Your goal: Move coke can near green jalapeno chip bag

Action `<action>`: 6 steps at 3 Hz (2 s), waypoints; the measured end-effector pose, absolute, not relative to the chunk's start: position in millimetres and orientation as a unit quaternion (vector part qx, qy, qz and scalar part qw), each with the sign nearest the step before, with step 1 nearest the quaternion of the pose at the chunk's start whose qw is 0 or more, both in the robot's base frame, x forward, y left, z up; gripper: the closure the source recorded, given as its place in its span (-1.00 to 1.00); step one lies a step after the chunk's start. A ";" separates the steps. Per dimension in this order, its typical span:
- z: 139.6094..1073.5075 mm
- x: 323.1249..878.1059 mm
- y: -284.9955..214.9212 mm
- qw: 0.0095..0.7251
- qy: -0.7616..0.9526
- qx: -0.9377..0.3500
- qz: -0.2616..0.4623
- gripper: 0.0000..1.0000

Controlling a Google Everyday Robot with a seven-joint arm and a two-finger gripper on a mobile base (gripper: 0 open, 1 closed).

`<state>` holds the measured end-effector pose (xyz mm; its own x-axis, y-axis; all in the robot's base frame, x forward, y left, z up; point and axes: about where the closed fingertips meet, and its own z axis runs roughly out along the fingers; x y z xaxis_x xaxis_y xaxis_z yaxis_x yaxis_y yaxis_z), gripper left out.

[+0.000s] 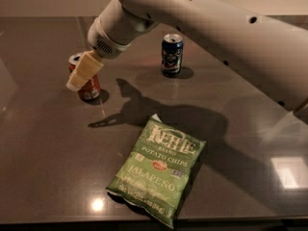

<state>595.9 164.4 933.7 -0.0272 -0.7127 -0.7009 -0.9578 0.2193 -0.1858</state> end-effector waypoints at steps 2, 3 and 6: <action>908.6 587.7 194.4 0.328 0.681 -0.626 0.195 -0.76; 902.5 593.3 193.5 0.323 0.683 -0.624 0.198 -0.39; 930.8 580.2 136.8 0.319 0.683 -0.622 0.214 0.97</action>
Offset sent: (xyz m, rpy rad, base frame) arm -0.0073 0.0392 -0.0392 -0.0220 0.0743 0.1089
